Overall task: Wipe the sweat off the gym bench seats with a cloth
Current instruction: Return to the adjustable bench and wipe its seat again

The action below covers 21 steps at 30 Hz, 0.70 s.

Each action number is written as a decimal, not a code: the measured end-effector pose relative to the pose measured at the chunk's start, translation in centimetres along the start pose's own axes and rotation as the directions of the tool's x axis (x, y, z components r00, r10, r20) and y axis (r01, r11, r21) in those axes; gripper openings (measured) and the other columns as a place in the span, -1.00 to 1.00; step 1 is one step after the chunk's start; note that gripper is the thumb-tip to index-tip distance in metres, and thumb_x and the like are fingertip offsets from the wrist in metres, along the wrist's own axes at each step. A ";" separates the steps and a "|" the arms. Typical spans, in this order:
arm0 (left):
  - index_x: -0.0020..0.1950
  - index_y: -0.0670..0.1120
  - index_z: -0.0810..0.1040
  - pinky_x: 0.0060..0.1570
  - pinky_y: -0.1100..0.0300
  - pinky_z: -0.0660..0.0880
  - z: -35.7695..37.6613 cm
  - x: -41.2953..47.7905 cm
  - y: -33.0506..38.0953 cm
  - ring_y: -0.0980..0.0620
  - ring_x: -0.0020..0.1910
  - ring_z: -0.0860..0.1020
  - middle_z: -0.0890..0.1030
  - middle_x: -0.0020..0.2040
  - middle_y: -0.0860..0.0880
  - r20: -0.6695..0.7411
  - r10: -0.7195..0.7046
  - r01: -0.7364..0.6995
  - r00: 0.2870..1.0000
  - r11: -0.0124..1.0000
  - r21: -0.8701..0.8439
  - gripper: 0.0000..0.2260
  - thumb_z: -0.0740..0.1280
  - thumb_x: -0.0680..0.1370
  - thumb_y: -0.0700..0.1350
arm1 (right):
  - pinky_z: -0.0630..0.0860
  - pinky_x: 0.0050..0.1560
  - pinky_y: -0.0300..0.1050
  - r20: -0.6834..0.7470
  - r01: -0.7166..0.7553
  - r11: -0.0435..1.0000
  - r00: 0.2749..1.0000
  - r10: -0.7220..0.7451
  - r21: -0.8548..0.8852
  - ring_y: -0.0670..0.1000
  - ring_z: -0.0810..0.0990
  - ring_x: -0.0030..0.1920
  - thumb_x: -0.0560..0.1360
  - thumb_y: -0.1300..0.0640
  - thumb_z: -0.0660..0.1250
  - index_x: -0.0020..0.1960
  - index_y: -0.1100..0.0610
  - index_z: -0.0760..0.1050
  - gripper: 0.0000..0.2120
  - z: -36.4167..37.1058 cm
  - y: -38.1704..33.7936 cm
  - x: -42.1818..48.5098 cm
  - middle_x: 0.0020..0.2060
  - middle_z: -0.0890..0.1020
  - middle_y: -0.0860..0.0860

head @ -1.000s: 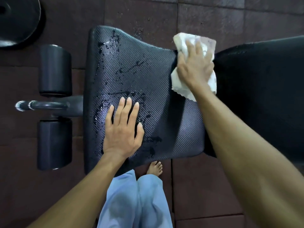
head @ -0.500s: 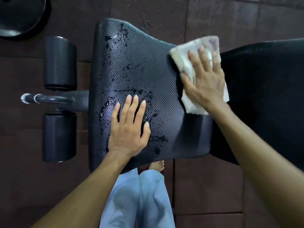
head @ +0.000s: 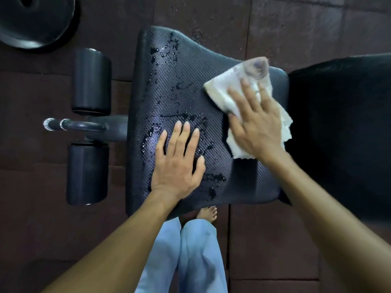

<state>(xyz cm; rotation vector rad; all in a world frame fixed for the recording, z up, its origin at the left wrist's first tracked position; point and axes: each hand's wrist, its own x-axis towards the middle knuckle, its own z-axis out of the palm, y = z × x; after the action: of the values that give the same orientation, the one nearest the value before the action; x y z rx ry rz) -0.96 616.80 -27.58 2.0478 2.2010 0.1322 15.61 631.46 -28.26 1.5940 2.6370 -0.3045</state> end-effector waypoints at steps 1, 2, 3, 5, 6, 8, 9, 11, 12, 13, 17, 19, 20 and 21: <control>0.49 -0.15 0.30 0.44 -0.19 0.14 -0.1 0.0 0.1 -0.12 0.51 0.20 0.30 0.49 -0.16 0.010 -0.002 0.002 1.000 1.000 -0.005 -0.45 0.18 0.55 0.06 | 0.29 0.38 0.21 0.007 -0.068 0.998 0.998 0.068 0.015 0.17 0.14 0.54 0.53 -0.20 0.03 0.53 -0.09 0.20 -0.41 -0.5 0.3 0.9 0.57 0.17 -0.01; 0.49 -0.15 0.30 0.44 -0.18 0.14 -0.2 0.0 0.1 -0.12 0.51 0.20 0.30 0.49 -0.16 0.019 -0.004 0.004 1.000 1.000 -0.004 -0.45 0.17 0.55 0.07 | 0.26 0.39 0.21 0.023 -0.171 0.984 0.985 0.170 0.042 0.15 0.10 0.55 0.49 -0.21 0.03 0.54 -0.11 0.17 -0.38 -1.0 0.0 2.2 0.58 0.14 -0.03; 0.49 -0.15 0.30 0.45 -0.18 0.13 -0.3 0.1 0.2 -0.11 0.51 0.20 0.30 0.49 -0.16 0.029 -0.007 0.007 1.000 1.000 0.001 -0.45 0.17 0.55 0.07 | 0.21 0.41 0.22 0.032 -0.289 0.955 0.957 0.287 0.073 0.14 0.05 0.56 0.47 -0.22 0.05 0.54 -0.13 0.13 -0.36 -1.3 -0.8 3.7 0.58 0.09 -0.05; 0.49 -0.13 0.29 0.46 -0.15 0.12 -0.5 0.2 0.1 -0.10 0.51 0.20 0.29 0.50 -0.14 0.062 -0.021 0.020 0.998 1.000 0.007 -0.45 0.17 0.55 0.07 | 0.12 0.44 0.27 0.039 -0.438 0.894 0.899 0.436 0.094 0.13 -0.03 0.57 0.49 -0.23 0.06 0.56 -0.15 0.06 -0.34 -1.8 -3.8 6.1 0.59 0.02 -0.08; 0.50 -0.13 0.29 0.47 -0.13 0.10 -0.7 0.2 0.1 -0.09 0.51 0.20 0.29 0.50 -0.14 0.086 -0.029 0.029 0.996 1.000 0.003 -0.45 0.17 0.55 0.08 | 0.10 0.45 0.28 0.046 -0.441 0.892 0.897 0.439 0.095 0.15 -0.03 0.57 0.51 -0.24 0.05 0.56 -0.15 0.05 -0.35 -2.0 -5.3 6.5 0.59 0.01 -0.08; 0.51 -0.13 0.26 0.48 -0.12 0.06 -1.1 0.3 0.1 -0.09 0.52 0.17 0.26 0.52 -0.13 0.140 -0.023 0.026 0.990 0.999 -0.022 -0.41 0.16 0.54 0.11 | 0.19 0.41 0.29 0.028 -0.321 0.942 0.947 0.320 0.101 0.20 0.04 0.55 0.55 -0.22 0.05 0.56 -0.12 0.10 -0.40 -1.6 -6.7 5.2 0.59 0.07 -0.05; 0.52 -0.13 0.24 0.48 -0.13 0.04 -1.4 0.2 0.1 -0.09 0.53 0.16 0.25 0.52 -0.14 0.160 -0.009 0.014 0.987 0.999 -0.034 -0.39 0.15 0.53 0.14 | 0.27 0.37 0.28 0.008 -0.225 0.971 0.974 0.225 0.081 0.22 0.10 0.54 0.57 -0.19 0.05 0.55 -0.11 0.15 -0.43 -1.2 -6.8 3.6 0.58 0.13 -0.03; 0.53 -0.11 0.22 0.47 -0.19 -0.02 -2.2 0.0 -0.2 -0.10 0.53 0.14 0.23 0.53 -0.14 0.164 -0.007 0.015 0.986 0.999 -0.049 -0.34 0.12 0.51 0.21 | 0.38 0.28 0.24 0.006 -0.059 0.998 0.998 0.058 0.027 0.22 0.17 0.52 0.57 -0.17 0.04 0.53 -0.10 0.21 -0.47 -0.8 -5.7 0.0 0.56 0.21 -0.02; 0.53 -0.09 0.21 0.47 -0.20 -0.05 -2.7 -0.1 -0.8 -0.10 0.53 0.13 0.22 0.53 -0.15 0.152 -0.037 0.047 0.988 0.997 -0.063 -0.33 0.11 0.51 0.23 | 0.40 0.24 0.21 0.020 -0.004 1.000 1.000 0.004 0.009 0.20 0.20 0.51 0.57 -0.18 0.04 0.52 -0.10 0.22 -0.47 -0.7 -4.9 -1.5 0.55 0.24 -0.01; 0.54 -0.08 0.19 0.47 -0.21 -0.09 -3.2 0.0 -1.5 -0.11 0.54 0.11 0.20 0.54 -0.15 0.135 -0.089 0.100 0.987 0.992 -0.077 -0.33 0.10 0.51 0.24 | 0.40 0.21 0.17 0.034 0.034 0.999 0.999 -0.033 -0.003 0.19 0.22 0.50 0.56 -0.20 0.05 0.51 -0.10 0.23 -0.46 -0.8 -4.0 -2.4 0.54 0.26 -0.01; 0.56 -0.07 0.09 0.46 -0.18 -0.18 -3.5 1.6 -6.4 -0.09 0.56 -0.02 0.08 0.57 -0.16 0.111 -0.357 0.370 0.928 0.916 -0.152 -0.33 0.00 0.53 0.25 | 0.20 0.38 0.11 0.098 -0.032 0.998 0.994 0.038 -0.058 0.17 0.10 0.53 0.51 -0.33 0.00 0.53 -0.09 0.17 -0.35 -1.4 -2.8 0.2 0.57 0.16 0.00; 0.57 -0.06 0.01 0.47 -0.17 -0.16 -2.6 2.5 -7.8 -0.08 0.56 -0.05 0.02 0.58 -0.15 0.148 -0.424 0.448 0.894 0.862 -0.236 -0.32 -0.06 0.54 0.27 | 0.07 0.50 0.20 0.067 -0.205 0.979 0.977 0.204 0.017 0.15 -0.04 0.57 0.53 -0.34 -0.02 0.56 -0.09 0.08 -0.33 -1.6 -4.4 4.1 0.59 0.05 0.00; 0.57 -0.05 -0.03 0.49 -0.17 -0.10 -2.1 2.7 -8.0 -0.07 0.56 -0.05 0.01 0.58 -0.13 0.172 -0.440 0.472 0.881 0.832 -0.292 -0.31 -0.09 0.53 0.29 | 0.02 0.51 0.24 0.063 -0.297 0.953 0.954 0.294 0.060 0.15 -0.10 0.57 0.55 -0.34 -0.03 0.57 -0.11 0.03 -0.35 -1.8 -5.7 6.1 0.60 -0.01 -0.03; 0.58 -0.04 -0.04 0.49 -0.16 0.00 -1.7 2.8 -8.0 -0.08 0.56 -0.02 0.02 0.58 -0.13 0.185 -0.449 0.485 0.874 0.802 -0.349 -0.30 -0.10 0.53 0.29 | -0.02 0.51 0.27 0.074 -0.361 0.927 0.932 0.355 0.097 0.15 -0.13 0.57 0.57 -0.33 -0.04 0.58 -0.12 0.00 -0.36 -1.8 -7.1 7.9 0.60 -0.03 -0.06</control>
<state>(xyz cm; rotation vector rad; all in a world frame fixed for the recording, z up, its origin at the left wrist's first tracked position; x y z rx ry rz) -9.31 619.04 -27.22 1.2392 2.3184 0.3744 5.69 635.50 -26.59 2.0250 2.2602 -0.4696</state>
